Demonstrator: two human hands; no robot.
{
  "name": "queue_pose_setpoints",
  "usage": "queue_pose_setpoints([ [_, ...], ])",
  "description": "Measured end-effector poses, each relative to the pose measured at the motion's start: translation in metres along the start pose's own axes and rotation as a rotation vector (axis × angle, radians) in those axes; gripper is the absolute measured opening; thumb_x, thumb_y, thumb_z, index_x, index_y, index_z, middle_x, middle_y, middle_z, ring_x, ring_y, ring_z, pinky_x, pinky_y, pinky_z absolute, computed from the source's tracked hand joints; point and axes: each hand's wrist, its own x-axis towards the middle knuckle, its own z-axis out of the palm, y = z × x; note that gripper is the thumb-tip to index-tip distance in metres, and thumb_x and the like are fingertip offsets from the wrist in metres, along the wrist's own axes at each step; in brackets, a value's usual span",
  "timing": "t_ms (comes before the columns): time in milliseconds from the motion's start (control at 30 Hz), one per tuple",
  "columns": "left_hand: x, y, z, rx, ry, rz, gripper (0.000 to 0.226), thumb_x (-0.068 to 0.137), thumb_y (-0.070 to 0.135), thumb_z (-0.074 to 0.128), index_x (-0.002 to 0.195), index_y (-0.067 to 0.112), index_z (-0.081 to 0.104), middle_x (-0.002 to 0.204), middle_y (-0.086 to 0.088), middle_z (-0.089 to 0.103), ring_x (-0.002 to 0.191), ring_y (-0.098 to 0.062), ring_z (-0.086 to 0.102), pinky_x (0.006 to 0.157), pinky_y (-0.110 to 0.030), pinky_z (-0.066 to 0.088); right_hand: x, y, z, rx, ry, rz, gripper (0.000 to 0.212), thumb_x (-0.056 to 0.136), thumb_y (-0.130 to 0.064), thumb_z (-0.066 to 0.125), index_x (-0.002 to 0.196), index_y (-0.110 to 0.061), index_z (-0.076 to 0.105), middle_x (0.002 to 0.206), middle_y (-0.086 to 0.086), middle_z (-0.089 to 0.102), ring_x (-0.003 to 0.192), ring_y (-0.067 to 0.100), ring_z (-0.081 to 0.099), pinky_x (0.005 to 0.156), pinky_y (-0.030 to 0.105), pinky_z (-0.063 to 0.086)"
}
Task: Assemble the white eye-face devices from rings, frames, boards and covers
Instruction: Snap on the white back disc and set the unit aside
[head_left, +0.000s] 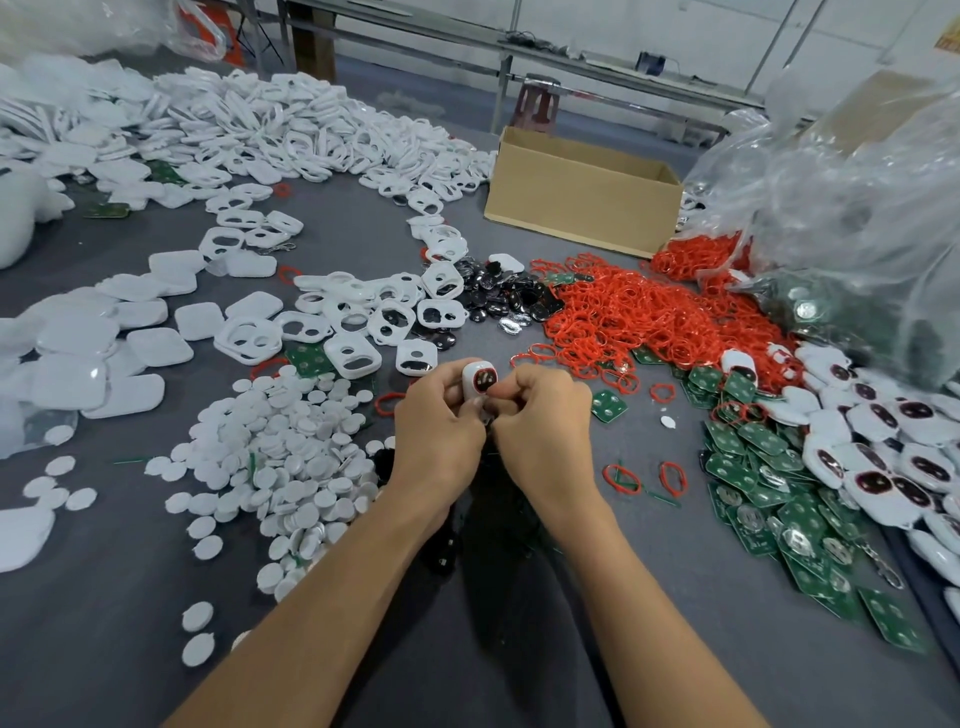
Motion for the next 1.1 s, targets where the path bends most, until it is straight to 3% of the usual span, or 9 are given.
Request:
queue_pose_setpoints([
  [167, 0.001, -0.003, 0.000, -0.112, 0.016, -0.057, 0.043, 0.089, -0.011, 0.053, 0.094, 0.029, 0.067, 0.090, 0.004, 0.074, 0.083, -0.006, 0.069, 0.069, -0.015, 0.052, -0.003, -0.001, -0.003, 0.049, -0.022, -0.015, 0.012, 0.075, -0.003, 0.064, 0.073, -0.013, 0.070, 0.068, 0.002, 0.070, 0.067, 0.021, 0.065, 0.066, 0.041, 0.052],
  [300, 0.002, -0.005, -0.001, -0.157, 0.033, -0.083, 0.035, 0.090, -0.004, 0.060, 0.119, 0.015, 0.065, 0.106, -0.001, 0.073, 0.099, -0.010, 0.069, 0.083, -0.025, 0.054, 0.000, -0.006, -0.006, 0.047, -0.007, 0.009, 0.007, 0.073, -0.011, 0.066, 0.073, -0.018, 0.068, 0.062, -0.006, 0.067, 0.065, 0.015, 0.065, 0.070, 0.040, 0.054],
  [400, 0.002, -0.006, -0.001, -0.160, -0.010, -0.071, 0.048, 0.085, -0.014, 0.059, 0.124, 0.012, 0.062, 0.110, -0.003, 0.071, 0.102, -0.011, 0.068, 0.075, -0.017, 0.053, 0.001, -0.006, -0.007, 0.034, -0.030, 0.038, 0.011, 0.073, -0.009, 0.064, 0.071, -0.019, 0.067, 0.060, -0.005, 0.065, 0.064, 0.018, 0.064, 0.069, 0.040, 0.054],
  [533, 0.002, -0.005, -0.001, -0.122, -0.002, -0.040, 0.054, 0.079, -0.021, 0.057, 0.117, 0.017, 0.063, 0.111, -0.006, 0.070, 0.103, -0.015, 0.067, 0.085, -0.029, 0.056, 0.003, -0.005, -0.010, 0.105, -0.075, 0.055, 0.011, 0.076, -0.006, 0.073, 0.072, -0.016, 0.070, 0.063, -0.003, 0.068, 0.062, 0.010, 0.065, 0.064, 0.025, 0.053],
  [600, 0.001, -0.005, -0.001, -0.106, -0.001, -0.033, 0.055, 0.079, -0.020, 0.057, 0.115, 0.021, 0.063, 0.110, -0.003, 0.071, 0.103, -0.011, 0.067, 0.085, -0.026, 0.055, 0.004, -0.003, -0.011, 0.138, -0.090, 0.067, 0.012, 0.076, -0.006, 0.074, 0.072, -0.017, 0.070, 0.059, -0.008, 0.065, 0.055, 0.003, 0.061, 0.058, 0.016, 0.048],
  [767, 0.001, -0.006, -0.001, -0.100, 0.019, -0.014, 0.034, 0.086, -0.004, 0.065, 0.107, 0.023, 0.066, 0.102, 0.004, 0.072, 0.096, -0.005, 0.068, 0.085, -0.022, 0.052, 0.006, 0.004, -0.018, 0.086, -0.044, 0.101, 0.019, 0.074, -0.003, 0.060, 0.072, -0.018, 0.071, 0.057, -0.006, 0.064, 0.050, 0.003, 0.052, 0.057, 0.019, 0.042],
  [967, 0.005, -0.004, -0.003, -0.172, 0.037, -0.106, 0.045, 0.081, -0.012, 0.060, 0.099, 0.029, 0.068, 0.103, 0.001, 0.073, 0.095, -0.009, 0.067, 0.087, -0.029, 0.053, 0.014, 0.018, -0.036, -0.090, -0.100, 0.148, 0.021, 0.080, -0.007, 0.062, 0.085, -0.019, 0.078, 0.083, 0.002, 0.075, 0.085, 0.019, 0.069, 0.085, 0.033, 0.051],
  [1100, 0.006, -0.005, -0.003, -0.175, 0.045, -0.098, 0.042, 0.082, -0.011, 0.059, 0.096, 0.027, 0.069, 0.099, -0.002, 0.072, 0.095, -0.017, 0.069, 0.084, -0.032, 0.054, 0.014, 0.012, -0.035, 0.022, -0.070, -0.017, 0.021, 0.081, -0.004, 0.065, 0.088, -0.020, 0.078, 0.083, -0.003, 0.074, 0.071, 0.012, 0.064, 0.073, 0.019, 0.049],
])
